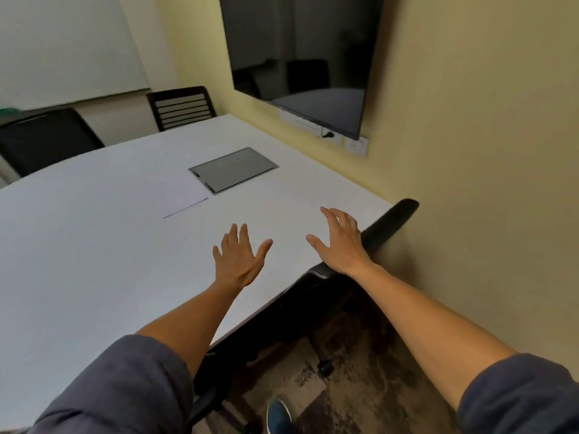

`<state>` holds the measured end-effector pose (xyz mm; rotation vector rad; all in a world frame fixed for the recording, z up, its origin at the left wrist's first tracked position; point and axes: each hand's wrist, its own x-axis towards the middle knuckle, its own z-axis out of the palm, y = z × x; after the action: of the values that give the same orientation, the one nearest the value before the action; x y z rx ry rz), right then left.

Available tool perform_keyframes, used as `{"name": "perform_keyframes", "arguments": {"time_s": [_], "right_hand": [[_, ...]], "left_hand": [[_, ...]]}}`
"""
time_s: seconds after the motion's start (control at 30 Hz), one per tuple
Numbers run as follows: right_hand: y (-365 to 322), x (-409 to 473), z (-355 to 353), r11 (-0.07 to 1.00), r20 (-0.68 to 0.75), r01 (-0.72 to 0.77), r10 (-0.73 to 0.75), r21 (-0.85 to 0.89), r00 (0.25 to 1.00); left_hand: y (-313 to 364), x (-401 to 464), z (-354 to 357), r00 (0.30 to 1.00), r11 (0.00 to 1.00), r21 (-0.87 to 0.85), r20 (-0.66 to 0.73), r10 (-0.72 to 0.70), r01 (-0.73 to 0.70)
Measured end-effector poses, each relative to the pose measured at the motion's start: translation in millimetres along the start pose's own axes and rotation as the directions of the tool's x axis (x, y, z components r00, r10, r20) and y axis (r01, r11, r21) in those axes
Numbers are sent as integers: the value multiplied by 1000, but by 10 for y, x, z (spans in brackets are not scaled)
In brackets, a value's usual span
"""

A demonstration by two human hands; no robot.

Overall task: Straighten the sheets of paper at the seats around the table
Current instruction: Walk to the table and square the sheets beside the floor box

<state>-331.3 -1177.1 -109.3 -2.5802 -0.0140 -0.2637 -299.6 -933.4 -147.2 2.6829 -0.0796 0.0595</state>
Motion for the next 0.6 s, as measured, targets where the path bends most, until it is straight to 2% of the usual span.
{"name": "perform_keyframes", "arguments": {"time_s": [0.37,0.47,0.6], "right_hand": [[-298,1472,680,989,156,98,-114,107,981],[-340,1747,888,982,202,75,-110,174,973],[-229,2012,1142,979,299,110,-159,171,941]], "left_hand": [[-502,1071,136,976,976,-24,-20,-216,215],[-642,1300,146,962,962,-19,-14,-272,272],[-784,1497,207,935,935,-19,-16,-355,355]]}}
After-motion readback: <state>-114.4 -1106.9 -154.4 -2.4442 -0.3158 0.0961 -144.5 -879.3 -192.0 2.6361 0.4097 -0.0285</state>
